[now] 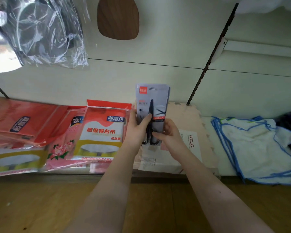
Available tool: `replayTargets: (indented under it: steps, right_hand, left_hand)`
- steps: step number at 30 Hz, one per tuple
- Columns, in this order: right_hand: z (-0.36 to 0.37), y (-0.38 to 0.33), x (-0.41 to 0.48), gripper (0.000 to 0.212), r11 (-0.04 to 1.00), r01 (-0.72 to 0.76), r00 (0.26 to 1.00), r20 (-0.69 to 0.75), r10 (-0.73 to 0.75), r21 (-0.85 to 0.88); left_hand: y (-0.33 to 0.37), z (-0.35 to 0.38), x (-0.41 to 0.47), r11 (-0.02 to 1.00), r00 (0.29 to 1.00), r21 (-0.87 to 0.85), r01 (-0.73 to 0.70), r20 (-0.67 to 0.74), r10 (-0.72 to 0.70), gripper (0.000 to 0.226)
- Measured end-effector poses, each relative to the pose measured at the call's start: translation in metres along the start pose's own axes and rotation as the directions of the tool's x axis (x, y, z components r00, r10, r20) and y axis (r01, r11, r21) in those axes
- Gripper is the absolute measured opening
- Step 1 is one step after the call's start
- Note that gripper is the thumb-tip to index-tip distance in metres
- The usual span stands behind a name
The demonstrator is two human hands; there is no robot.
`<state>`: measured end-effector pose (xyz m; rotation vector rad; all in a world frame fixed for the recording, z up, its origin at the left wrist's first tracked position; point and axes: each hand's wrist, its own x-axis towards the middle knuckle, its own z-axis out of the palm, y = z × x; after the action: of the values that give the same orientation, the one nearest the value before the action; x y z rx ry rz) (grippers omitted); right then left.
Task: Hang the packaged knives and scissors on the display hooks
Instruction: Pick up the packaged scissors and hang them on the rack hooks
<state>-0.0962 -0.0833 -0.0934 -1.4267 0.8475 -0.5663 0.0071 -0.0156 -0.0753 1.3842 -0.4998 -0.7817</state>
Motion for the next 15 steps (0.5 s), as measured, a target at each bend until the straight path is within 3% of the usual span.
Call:
replayTargets:
  steps: [2,6,10,15]
  right_hand:
    - [0.0,-0.006,-0.002,0.039,1.0,0.019,1.0,-0.021,-0.02,-0.018]
    - [0.009,-0.024,0.001,0.03,0.975,0.16,0.981,-0.139,-0.139,0.154]
    - [0.02,-0.02,0.002,0.021,0.974,0.216,0.957,-0.211,-0.198,0.066]
    - [0.024,-0.019,-0.004,0.02,0.963,0.24,0.941,-0.274,-0.2,0.122]
  left_hand:
    - [-0.006,0.001,-0.003,1.0,1.0,0.006,-0.016,-0.018,0.016,0.038]
    - [-0.005,0.002,-0.002,0.986,0.99,0.121,-0.112,-0.07,0.121,0.022]
    - [-0.009,0.001,-0.005,0.973,0.987,0.174,-0.149,-0.039,0.158,0.025]
    - [-0.008,0.002,-0.013,0.953,0.978,0.222,-0.206,0.021,0.207,0.018]
